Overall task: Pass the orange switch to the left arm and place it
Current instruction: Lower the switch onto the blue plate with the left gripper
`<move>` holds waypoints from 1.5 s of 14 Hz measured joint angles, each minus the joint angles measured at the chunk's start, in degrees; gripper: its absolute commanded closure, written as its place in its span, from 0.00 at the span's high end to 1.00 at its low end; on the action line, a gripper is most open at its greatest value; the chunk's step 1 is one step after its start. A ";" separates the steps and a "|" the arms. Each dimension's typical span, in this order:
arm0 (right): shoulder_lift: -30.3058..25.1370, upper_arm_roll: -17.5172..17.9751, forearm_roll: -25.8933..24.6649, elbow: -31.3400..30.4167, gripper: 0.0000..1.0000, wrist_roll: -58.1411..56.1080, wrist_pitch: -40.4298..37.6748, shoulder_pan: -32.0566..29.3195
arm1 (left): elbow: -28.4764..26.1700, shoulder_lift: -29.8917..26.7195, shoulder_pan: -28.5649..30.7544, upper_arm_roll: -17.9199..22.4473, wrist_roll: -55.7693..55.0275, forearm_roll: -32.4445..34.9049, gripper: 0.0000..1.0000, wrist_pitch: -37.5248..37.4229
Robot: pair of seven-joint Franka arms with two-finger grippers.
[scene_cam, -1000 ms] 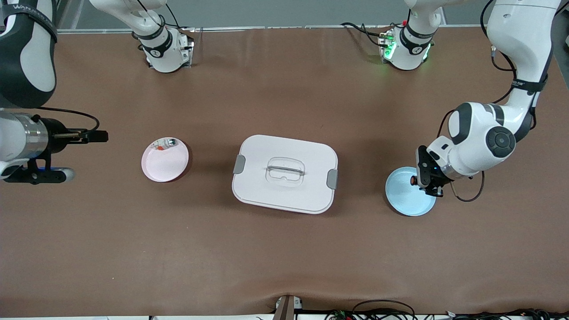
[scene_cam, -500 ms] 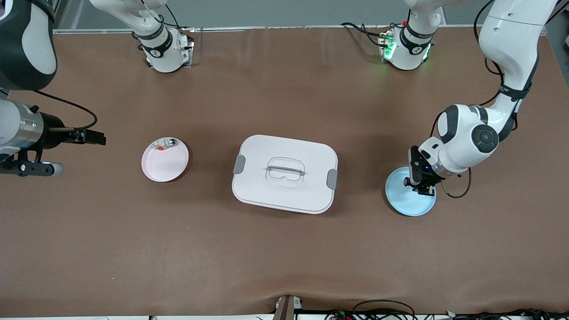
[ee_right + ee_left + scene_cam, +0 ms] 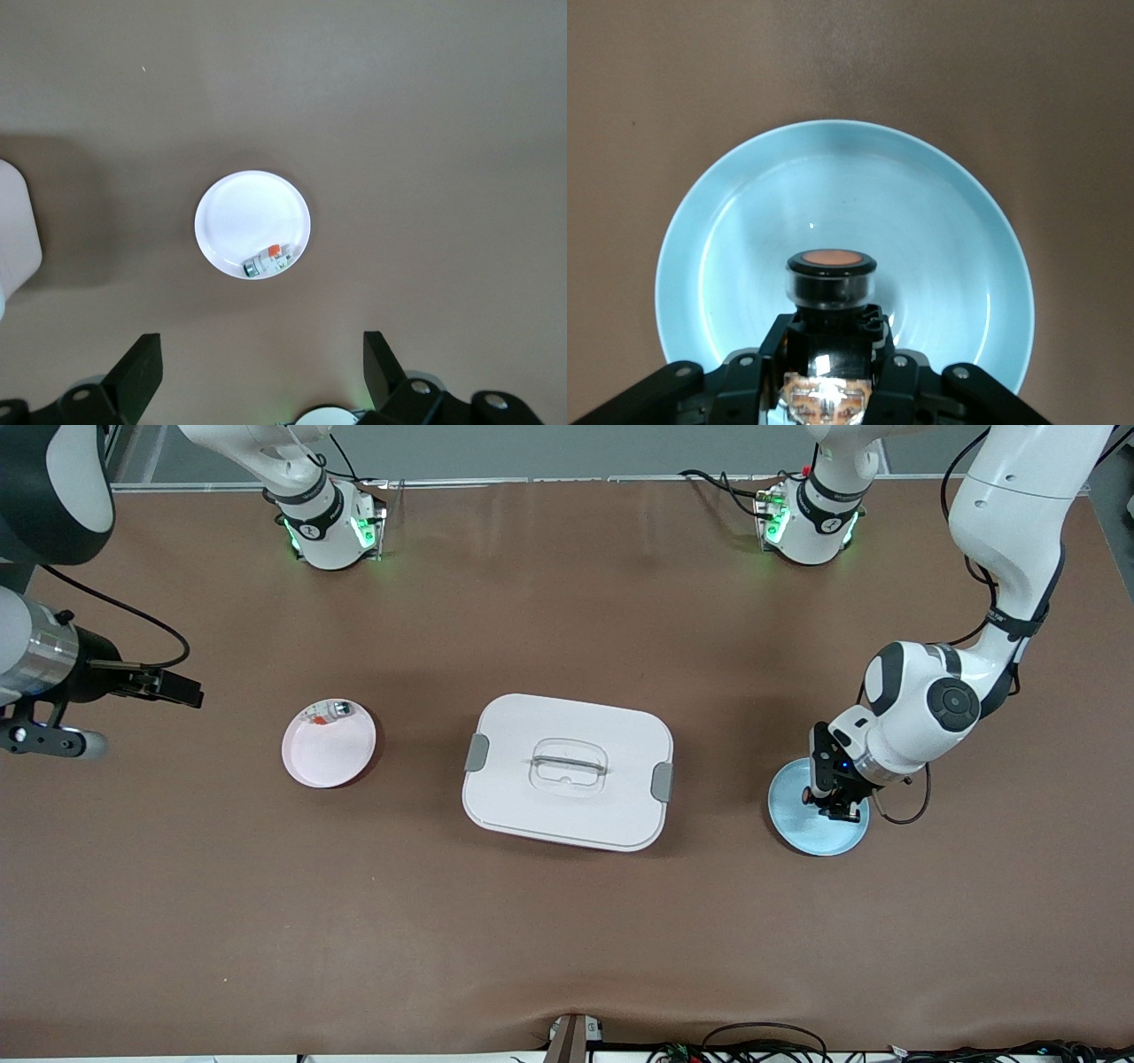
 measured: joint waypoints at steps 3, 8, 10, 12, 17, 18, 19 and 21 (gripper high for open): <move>-2.19 -0.24 0.01 0.08 1.00 0.16 0.94 -0.43 | 0.01 0.63 0.12 0.03 0.05 0.06 0.19 0.40; -3.34 -0.02 0.27 0.07 1.00 0.25 2.02 -0.35 | 0.01 1.41 0.19 0.05 0.10 2.00 0.40 1.68; -3.34 -0.15 1.03 0.06 1.00 0.31 1.84 -0.42 | 0.02 1.46 0.42 0.06 0.10 2.44 0.44 1.84; -3.34 -0.19 1.34 0.06 1.00 0.32 0.78 -0.46 | 0.03 1.46 0.46 0.06 0.10 2.45 0.58 1.88; -3.44 -0.35 5.21 -0.31 1.00 3.53 0.18 -2.01 | 0.26 1.46 0.43 -0.03 0.10 2.49 1.00 1.97; -3.51 -0.39 6.09 -0.35 1.00 3.70 0.17 -2.99 | 0.39 1.46 0.43 -0.04 0.10 2.51 1.00 1.99; -3.57 -0.37 6.74 -0.39 1.00 3.70 0.15 -3.79 | 0.55 1.46 0.43 -0.06 0.10 2.51 1.00 2.01; -3.70 0.70 7.09 -0.42 1.00 3.62 0.14 -5.22 | 0.84 1.43 0.45 -0.06 -0.85 2.51 1.00 2.01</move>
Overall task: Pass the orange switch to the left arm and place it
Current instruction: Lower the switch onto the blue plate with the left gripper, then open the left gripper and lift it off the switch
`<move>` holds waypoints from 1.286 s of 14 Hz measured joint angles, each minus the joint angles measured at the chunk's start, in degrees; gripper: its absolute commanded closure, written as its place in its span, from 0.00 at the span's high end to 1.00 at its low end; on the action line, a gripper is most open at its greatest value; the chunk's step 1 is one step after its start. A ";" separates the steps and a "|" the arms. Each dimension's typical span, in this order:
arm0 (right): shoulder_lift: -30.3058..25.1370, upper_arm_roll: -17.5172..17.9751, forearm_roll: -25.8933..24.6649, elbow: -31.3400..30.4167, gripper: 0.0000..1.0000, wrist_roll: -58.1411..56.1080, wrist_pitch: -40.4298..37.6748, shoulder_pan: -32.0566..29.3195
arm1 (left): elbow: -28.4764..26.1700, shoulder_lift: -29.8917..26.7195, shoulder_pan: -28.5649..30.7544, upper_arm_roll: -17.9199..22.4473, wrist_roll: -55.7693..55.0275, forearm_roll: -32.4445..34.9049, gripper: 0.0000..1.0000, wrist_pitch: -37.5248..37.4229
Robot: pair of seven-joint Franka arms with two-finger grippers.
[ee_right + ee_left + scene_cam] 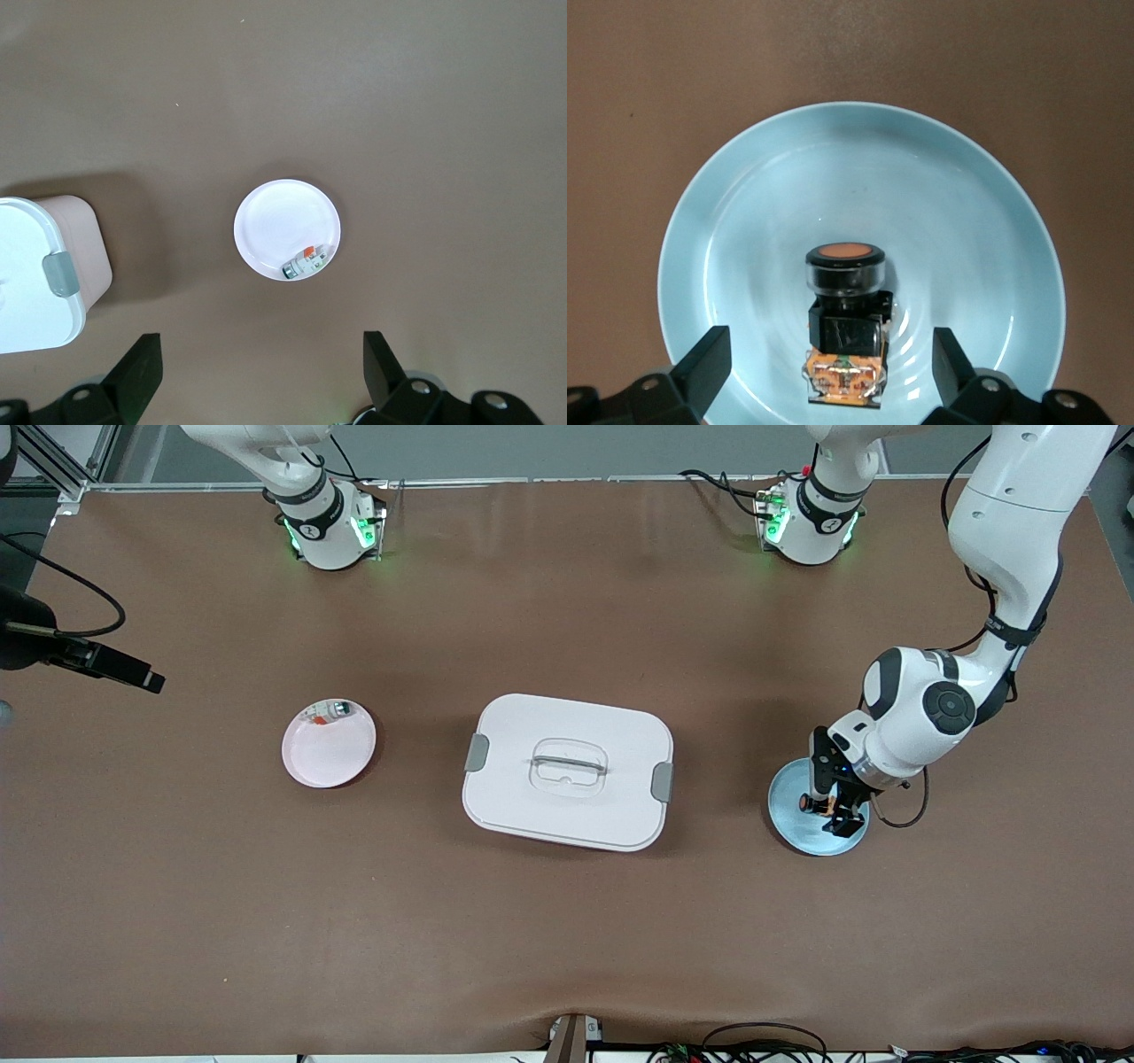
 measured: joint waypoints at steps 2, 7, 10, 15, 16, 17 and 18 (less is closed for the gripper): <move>-0.33 3.68 -0.02 -0.01 1.00 0.00 0.09 -2.56 | 0.32 -0.50 0.02 0.00 -2.05 0.00 1.00 -0.36; -0.88 5.98 -1.34 -0.01 1.00 0.00 0.40 -3.93 | 4.19 -5.65 0.02 -0.21 -10.57 0.00 1.00 -13.46; -1.33 5.90 -1.55 0.03 1.00 0.01 1.04 -3.15 | 7.40 -9.32 0.01 -0.76 -18.38 -0.53 1.00 -23.14; -2.49 4.79 -1.54 -0.01 1.00 0.35 2.15 -0.19 | 10.71 -15.36 0.01 -1.14 -33.80 -3.86 1.00 -35.21; -2.49 3.95 -1.49 -0.03 1.00 0.34 2.12 0.09 | 12.07 -16.46 0.01 -1.18 -37.25 -3.91 1.00 -38.23; -2.49 3.32 -1.42 -0.09 1.00 0.34 2.10 0.14 | 13.79 -17.54 0.00 -1.25 -40.92 -3.97 1.00 -41.66; -2.52 2.91 -1.35 -0.18 1.00 0.34 2.06 0.14 | 15.61 -18.64 -0.01 -1.34 -44.52 -4.12 1.00 -45.11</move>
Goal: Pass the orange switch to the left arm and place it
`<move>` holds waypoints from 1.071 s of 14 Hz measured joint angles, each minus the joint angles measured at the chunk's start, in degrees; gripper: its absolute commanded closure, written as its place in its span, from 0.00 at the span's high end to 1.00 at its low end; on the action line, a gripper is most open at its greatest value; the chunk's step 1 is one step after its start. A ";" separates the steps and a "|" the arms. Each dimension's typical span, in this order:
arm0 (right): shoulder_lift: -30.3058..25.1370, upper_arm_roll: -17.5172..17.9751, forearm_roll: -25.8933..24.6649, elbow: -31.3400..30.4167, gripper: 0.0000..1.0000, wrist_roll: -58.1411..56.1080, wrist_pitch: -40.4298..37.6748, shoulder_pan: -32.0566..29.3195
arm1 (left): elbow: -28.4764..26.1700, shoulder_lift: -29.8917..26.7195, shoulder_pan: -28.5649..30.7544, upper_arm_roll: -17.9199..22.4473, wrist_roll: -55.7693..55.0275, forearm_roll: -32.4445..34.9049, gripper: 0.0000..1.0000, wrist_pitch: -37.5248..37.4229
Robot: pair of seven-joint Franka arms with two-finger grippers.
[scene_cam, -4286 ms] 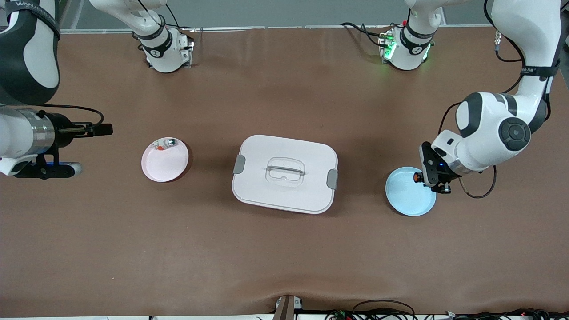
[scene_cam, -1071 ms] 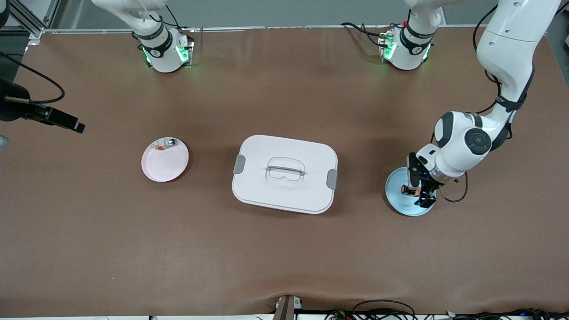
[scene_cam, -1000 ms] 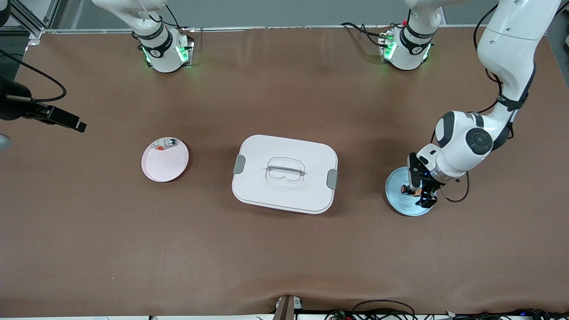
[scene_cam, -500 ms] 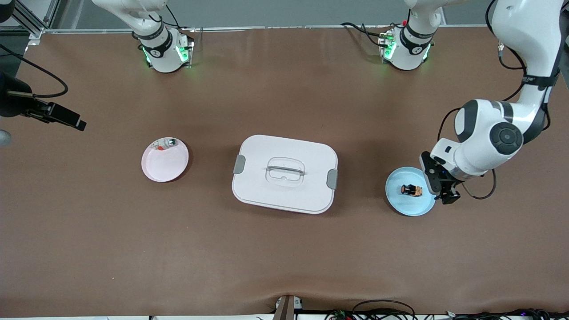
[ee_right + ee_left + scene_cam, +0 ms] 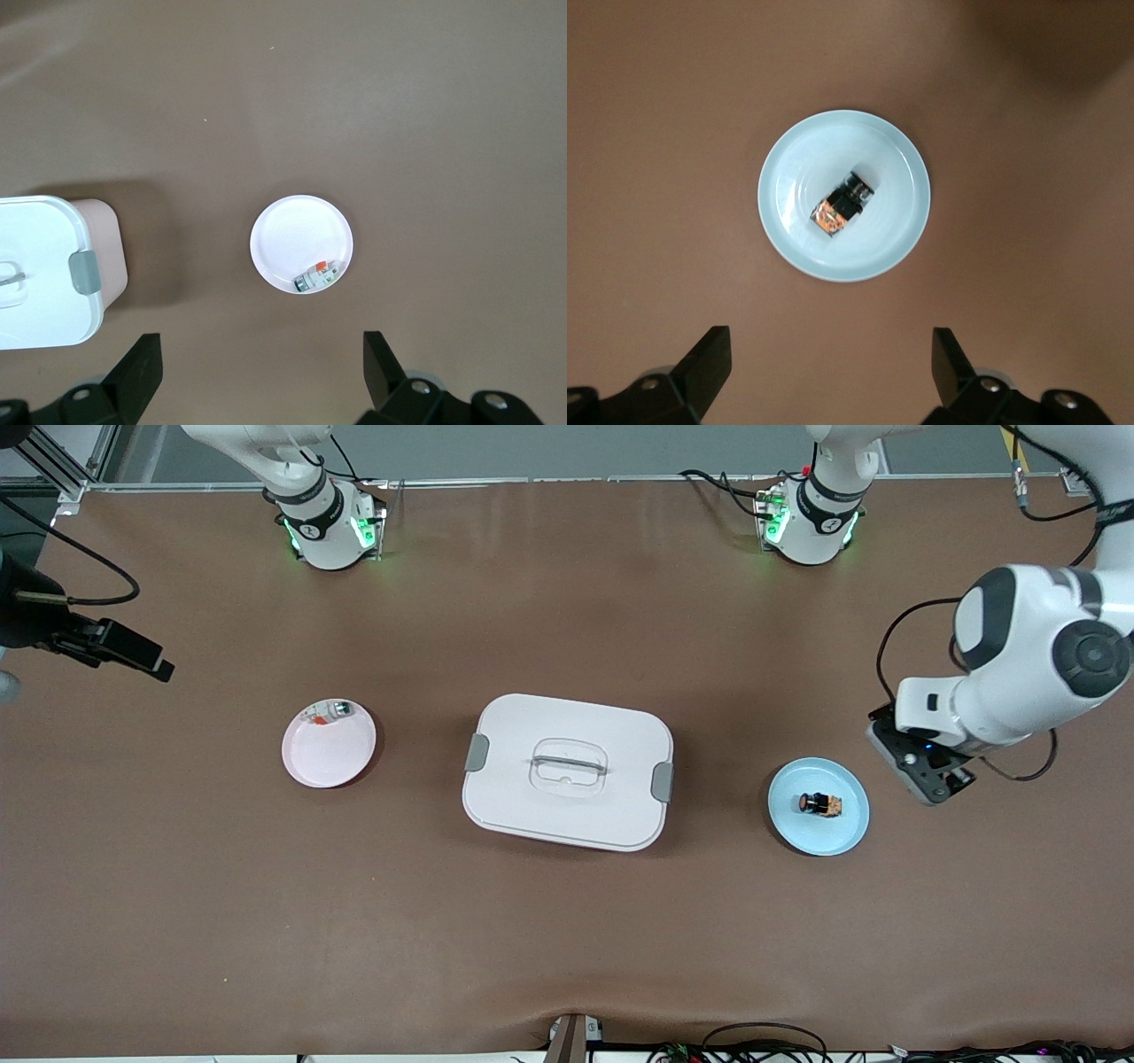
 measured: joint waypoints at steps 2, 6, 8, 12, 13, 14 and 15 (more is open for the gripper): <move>-0.26 -0.39 0.04 -0.54 1.00 0.00 0.00 0.10 | 3.32 -1.64 0.00 -0.05 -5.79 -1.32 1.00 -5.58; -1.22 -0.64 -0.14 -1.61 1.00 -1.37 0.14 0.37 | 10.63 -2.43 0.06 0.01 -15.97 -2.86 1.00 -14.12; -1.41 -0.81 -0.73 -1.77 1.00 -5.87 0.53 0.37 | 14.07 -2.47 0.06 0.02 -19.50 -2.86 1.00 -17.53; -1.47 -1.00 -1.53 -1.94 1.00 -9.08 0.61 0.36 | 16.88 -3.30 0.13 0.01 -28.96 -2.91 1.00 -21.43; -1.49 -1.00 -1.60 -1.96 1.00 -9.90 0.60 0.36 | 17.14 -4.01 0.12 -0.04 -32.31 -2.91 1.00 -21.96; -1.51 -1.01 -1.78 -1.97 1.00 -11.01 0.60 0.36 | 17.25 -4.84 0.11 -0.08 -35.21 -2.91 1.00 -22.96; -1.52 -1.05 -2.06 -1.98 1.00 -11.91 0.60 0.35 | 17.27 -5.74 0.11 -0.09 -37.88 -2.91 1.00 -24.03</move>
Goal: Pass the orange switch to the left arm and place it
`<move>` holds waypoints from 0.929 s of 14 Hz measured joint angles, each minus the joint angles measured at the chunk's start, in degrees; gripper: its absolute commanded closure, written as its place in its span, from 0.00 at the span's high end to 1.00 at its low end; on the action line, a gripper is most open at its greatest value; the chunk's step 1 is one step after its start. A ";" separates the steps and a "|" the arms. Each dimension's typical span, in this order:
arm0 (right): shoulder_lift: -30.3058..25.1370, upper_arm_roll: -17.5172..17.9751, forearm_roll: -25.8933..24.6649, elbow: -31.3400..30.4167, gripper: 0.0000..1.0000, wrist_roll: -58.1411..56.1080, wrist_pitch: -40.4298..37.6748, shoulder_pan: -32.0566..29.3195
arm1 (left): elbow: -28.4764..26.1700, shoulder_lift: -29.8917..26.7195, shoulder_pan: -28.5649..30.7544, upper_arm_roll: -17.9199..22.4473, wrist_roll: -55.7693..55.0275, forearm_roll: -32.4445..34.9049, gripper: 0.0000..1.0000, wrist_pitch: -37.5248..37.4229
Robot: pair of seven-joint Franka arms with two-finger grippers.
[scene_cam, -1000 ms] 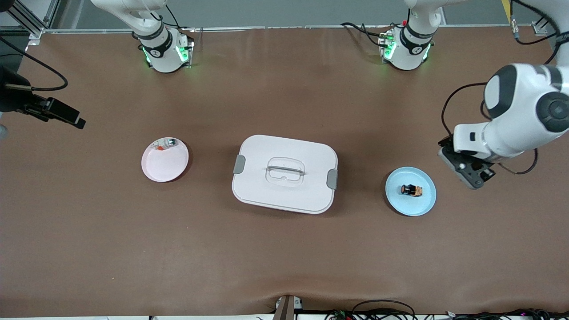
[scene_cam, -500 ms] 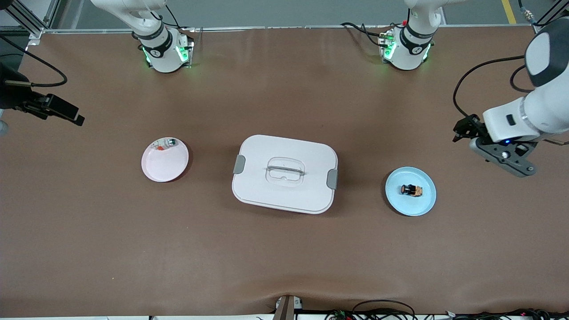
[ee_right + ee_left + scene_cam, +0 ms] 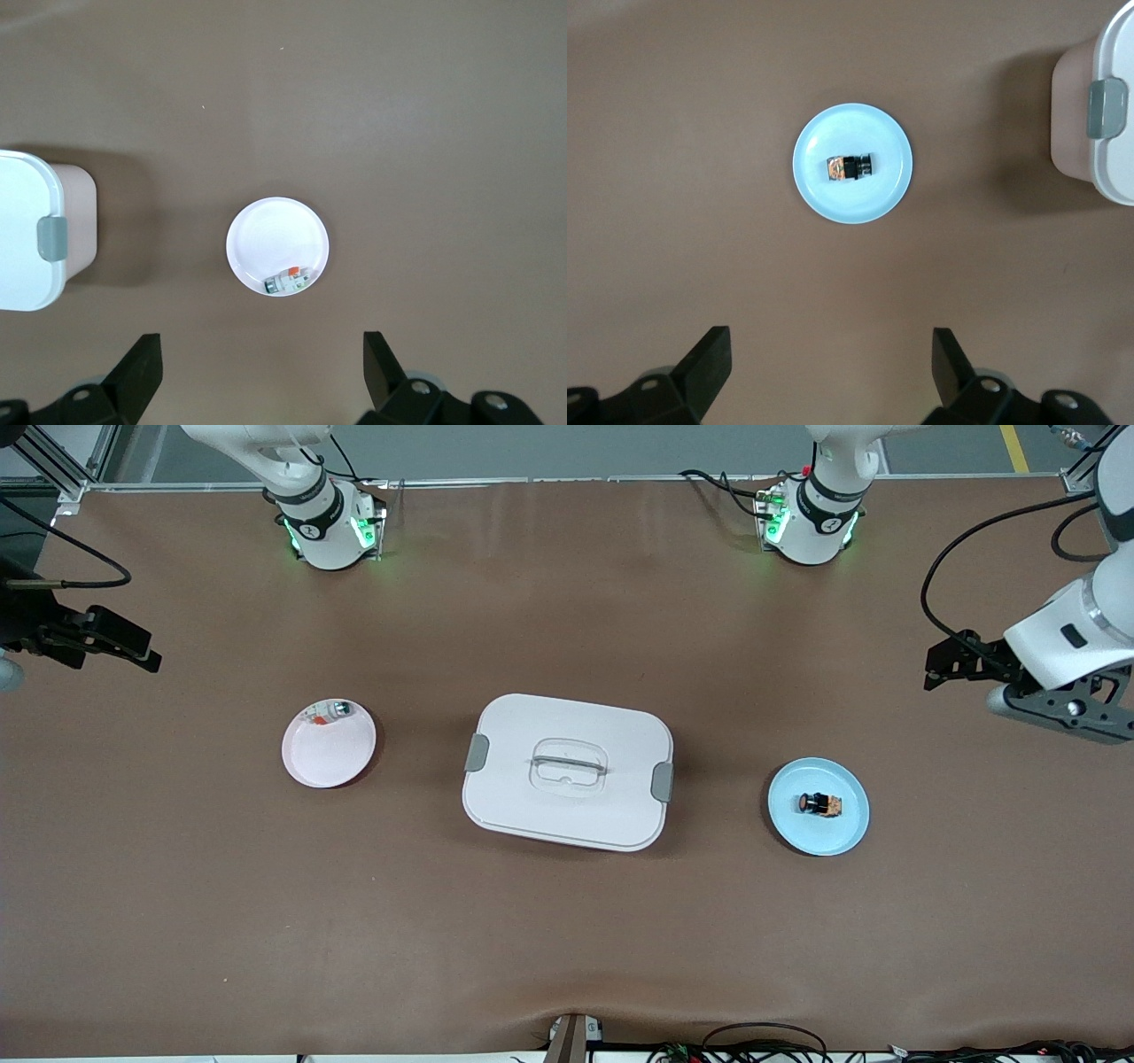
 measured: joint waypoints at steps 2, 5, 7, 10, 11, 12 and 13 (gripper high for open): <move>-0.01 -0.10 -0.49 -0.02 1.00 -0.87 0.00 -0.02 | 0.01 -1.55 -0.04 -0.10 -5.72 0.00 1.00 -0.93; -0.02 -0.08 -1.15 -0.04 1.00 -1.20 0.65 0.03 | 0.01 -2.75 -0.10 -0.34 -9.29 0.00 1.00 -1.19; -0.02 -0.01 -1.19 -0.09 1.00 -1.26 1.52 0.05 | -0.06 -2.71 -0.09 -0.31 -9.34 0.30 1.00 -1.22; -0.02 -0.07 -1.22 -0.11 1.00 -1.26 1.57 0.04 | 0.65 -2.66 0.07 -0.24 -9.30 2.56 1.00 -1.17; -0.02 -0.12 -1.22 -0.13 1.00 -1.26 1.56 0.01 | 1.33 -2.67 0.17 -0.14 -9.29 2.66 1.00 -1.17; -0.02 -0.18 -1.22 -0.15 1.00 -1.26 1.52 -0.07 | 1.89 -2.68 0.27 -0.03 -9.24 2.66 1.00 -1.17; -0.02 -0.26 -1.22 -0.18 1.00 -1.26 1.46 -0.20 | 2.15 -2.67 0.34 0.09 -9.21 2.66 1.00 -1.17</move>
